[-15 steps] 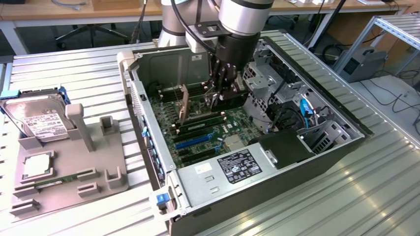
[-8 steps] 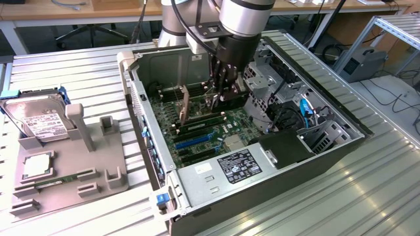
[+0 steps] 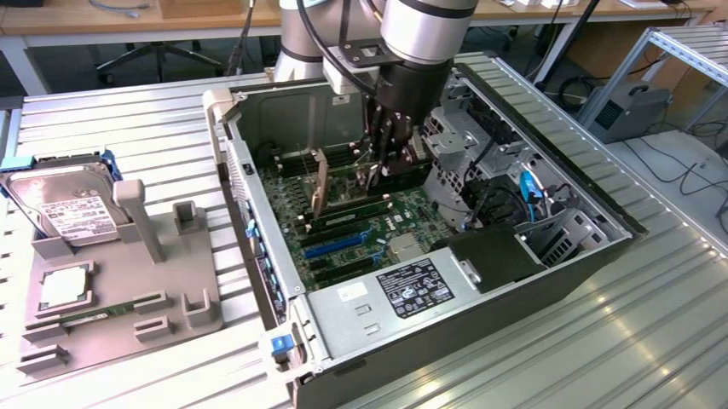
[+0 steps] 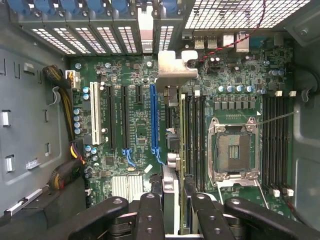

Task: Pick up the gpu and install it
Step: 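Insert the gpu into the slot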

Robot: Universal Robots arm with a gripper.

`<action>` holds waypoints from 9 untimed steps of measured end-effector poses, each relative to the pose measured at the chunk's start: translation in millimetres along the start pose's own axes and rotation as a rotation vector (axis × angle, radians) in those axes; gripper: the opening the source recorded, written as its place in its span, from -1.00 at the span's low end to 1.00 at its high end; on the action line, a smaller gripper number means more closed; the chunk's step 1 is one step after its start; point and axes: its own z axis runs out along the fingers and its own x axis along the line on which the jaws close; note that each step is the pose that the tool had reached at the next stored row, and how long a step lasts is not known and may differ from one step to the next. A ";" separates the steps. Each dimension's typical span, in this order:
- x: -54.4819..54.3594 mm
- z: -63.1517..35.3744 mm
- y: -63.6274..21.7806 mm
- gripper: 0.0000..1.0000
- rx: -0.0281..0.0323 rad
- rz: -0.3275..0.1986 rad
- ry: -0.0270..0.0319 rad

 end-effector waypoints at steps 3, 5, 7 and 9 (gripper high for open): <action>1.2 0.0 0.8 -0.47 0.0000 0.000 0.0001; 1.8 0.0 1.6 -0.47 0.0000 0.000 0.0000; 2.3 0.0 2.3 -0.47 0.0000 0.000 0.0000; 2.7 0.0 2.9 -0.47 0.0000 0.000 0.0000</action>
